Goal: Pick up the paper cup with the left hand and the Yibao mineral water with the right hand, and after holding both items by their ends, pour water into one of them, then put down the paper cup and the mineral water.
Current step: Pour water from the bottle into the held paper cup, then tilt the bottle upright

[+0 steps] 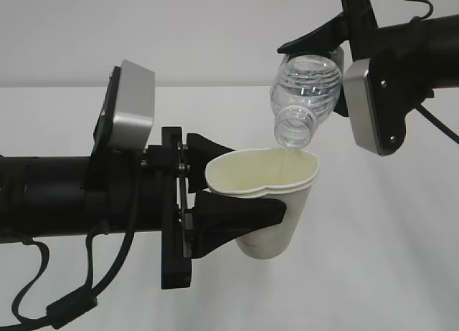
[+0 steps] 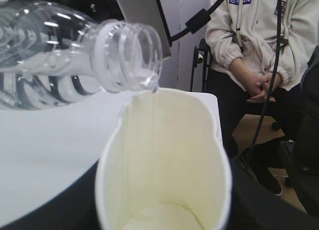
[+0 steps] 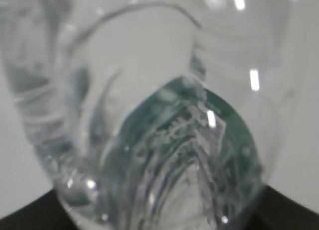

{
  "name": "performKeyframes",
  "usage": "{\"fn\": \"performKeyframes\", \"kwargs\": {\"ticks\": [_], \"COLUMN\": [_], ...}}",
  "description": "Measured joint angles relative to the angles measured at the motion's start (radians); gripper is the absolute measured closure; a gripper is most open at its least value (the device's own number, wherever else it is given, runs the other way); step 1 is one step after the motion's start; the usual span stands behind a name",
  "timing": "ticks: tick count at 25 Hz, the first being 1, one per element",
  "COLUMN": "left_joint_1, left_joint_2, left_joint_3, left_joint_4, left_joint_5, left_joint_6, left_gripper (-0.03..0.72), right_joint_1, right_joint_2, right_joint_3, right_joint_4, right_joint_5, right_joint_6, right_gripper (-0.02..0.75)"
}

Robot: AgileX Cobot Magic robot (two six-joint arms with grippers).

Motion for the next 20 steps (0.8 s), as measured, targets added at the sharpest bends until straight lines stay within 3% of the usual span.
{"fn": "performKeyframes", "kwargs": {"ticks": [20], "left_joint_1": [0.000], "left_joint_2": [0.000], "left_joint_3": [0.000], "left_joint_4": [0.000], "left_joint_5": [-0.002], "left_joint_6": [0.000], "left_gripper": [0.309], "right_joint_1": [0.000], "right_joint_2": [0.000], "right_joint_3": [0.000], "right_joint_4": [0.008], "right_joint_5": [-0.004], "right_joint_6": [-0.048], "right_gripper": [0.302]}}
